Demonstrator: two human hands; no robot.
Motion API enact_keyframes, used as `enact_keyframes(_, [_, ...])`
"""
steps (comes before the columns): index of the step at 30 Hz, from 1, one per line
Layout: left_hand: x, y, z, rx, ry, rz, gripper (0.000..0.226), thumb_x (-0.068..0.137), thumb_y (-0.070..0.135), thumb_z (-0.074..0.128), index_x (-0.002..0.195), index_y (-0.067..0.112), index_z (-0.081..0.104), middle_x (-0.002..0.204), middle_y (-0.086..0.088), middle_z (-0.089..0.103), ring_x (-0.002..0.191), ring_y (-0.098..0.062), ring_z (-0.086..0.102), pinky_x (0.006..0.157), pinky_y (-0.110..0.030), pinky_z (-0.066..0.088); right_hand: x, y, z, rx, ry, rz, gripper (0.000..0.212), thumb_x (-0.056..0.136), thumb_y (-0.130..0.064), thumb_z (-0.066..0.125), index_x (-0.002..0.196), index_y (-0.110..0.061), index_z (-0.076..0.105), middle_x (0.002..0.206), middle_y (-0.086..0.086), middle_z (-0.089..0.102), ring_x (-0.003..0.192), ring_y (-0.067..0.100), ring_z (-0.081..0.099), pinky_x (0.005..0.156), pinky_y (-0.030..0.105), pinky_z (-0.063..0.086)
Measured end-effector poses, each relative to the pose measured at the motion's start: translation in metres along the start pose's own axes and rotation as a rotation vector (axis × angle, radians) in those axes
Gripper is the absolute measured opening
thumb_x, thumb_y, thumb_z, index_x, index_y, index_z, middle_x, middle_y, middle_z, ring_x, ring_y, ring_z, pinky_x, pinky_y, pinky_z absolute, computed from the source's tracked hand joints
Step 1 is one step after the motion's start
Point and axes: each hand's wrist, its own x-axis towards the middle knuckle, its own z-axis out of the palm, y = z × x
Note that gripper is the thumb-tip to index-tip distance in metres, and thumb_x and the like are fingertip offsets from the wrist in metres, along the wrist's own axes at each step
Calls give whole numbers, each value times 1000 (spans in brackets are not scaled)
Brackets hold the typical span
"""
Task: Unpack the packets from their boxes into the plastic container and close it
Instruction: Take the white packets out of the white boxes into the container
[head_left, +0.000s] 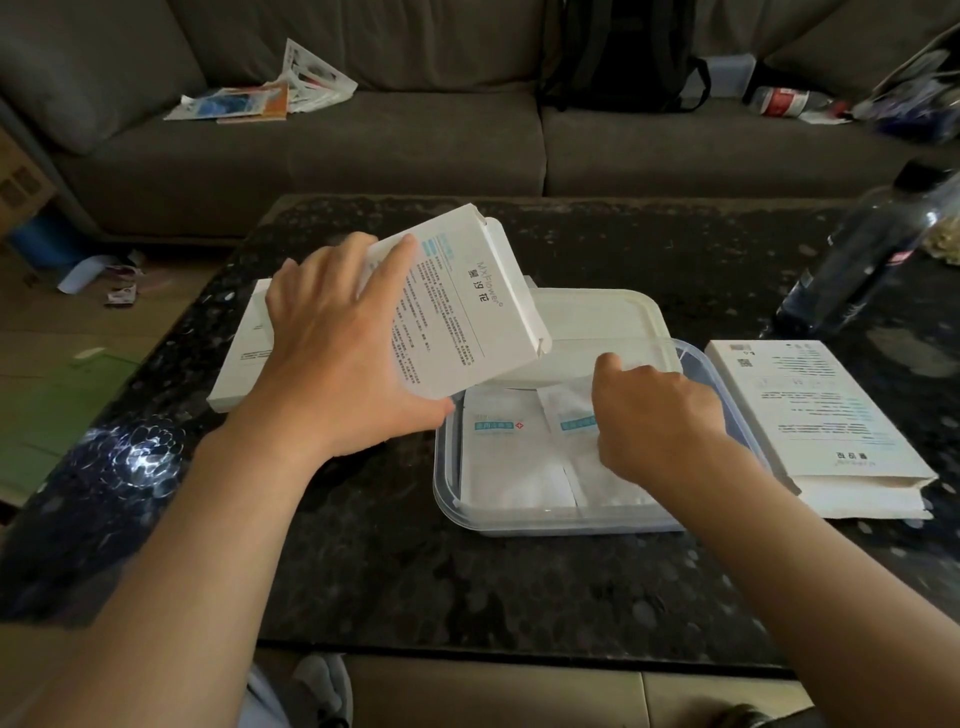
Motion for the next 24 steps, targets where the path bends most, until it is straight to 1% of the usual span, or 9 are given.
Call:
enact_keyframes(1, [0,0,0,-2,2,1,122,47,76,67,149,24,23,144,-5,34,135,-31,33,112,-55,23,1,-1,3,12,6,-50,54,91,-33,70,137,-20,43,114,6,62,86,21,59,68,34,51])
enact_keyframes(3, [0,1,0,-4,4,2,122,47,75,68,149,24,24,145,-5,34,135,-31,33,112,-54,22,3,-1,9,50,-46,-198,67,91,-51,67,146,-27,38,137,6,50,118,27,56,91,43,54])
enact_keyframes(5, [0,2,0,-3,1,1,121,47,75,68,149,25,23,145,-4,34,135,-31,33,112,-55,22,2,1,9,91,-237,-293,83,90,-65,59,157,-37,21,163,4,24,148,33,28,115,53,36])
enact_keyframes(6, [0,2,0,-4,-3,2,121,47,75,68,149,26,23,145,-4,33,135,-31,33,112,-55,22,2,2,8,107,-343,-293,88,90,-68,56,159,-40,9,169,1,8,154,33,11,120,54,25])
enact_keyframes(7, [0,2,0,-5,-7,3,121,47,76,68,149,26,23,145,-4,33,135,-31,33,112,-55,22,2,3,10,110,-422,-274,91,90,-70,52,159,-43,0,170,-1,-4,156,32,1,122,54,18])
enact_keyframes(9, [0,3,0,-7,-16,1,122,47,76,68,149,26,23,146,-4,32,136,-30,32,113,-56,22,5,4,15,81,-491,-221,93,90,-74,47,158,-44,-9,169,2,-12,156,36,-1,121,55,19])
enact_keyframes(13, [0,4,1,-13,-30,-3,122,47,76,68,150,27,22,147,-3,31,137,-30,30,114,-56,21,10,4,22,26,-512,-105,96,90,-76,43,157,-39,-14,169,13,-7,153,43,13,120,54,26])
enact_keyframes(22, [-2,5,1,-21,-38,-4,124,47,78,66,151,26,21,147,-2,30,137,-28,30,114,-53,20,13,9,29,33,-527,-51,108,82,-84,43,155,-38,-22,167,20,-13,152,47,7,121,57,25])
enact_keyframes(24, [-2,5,1,-23,-36,-4,124,47,78,66,151,26,21,147,-2,31,137,-29,30,114,-54,20,11,12,25,22,-515,-70,111,79,-86,43,157,-36,-19,168,18,-7,153,45,10,121,55,26])
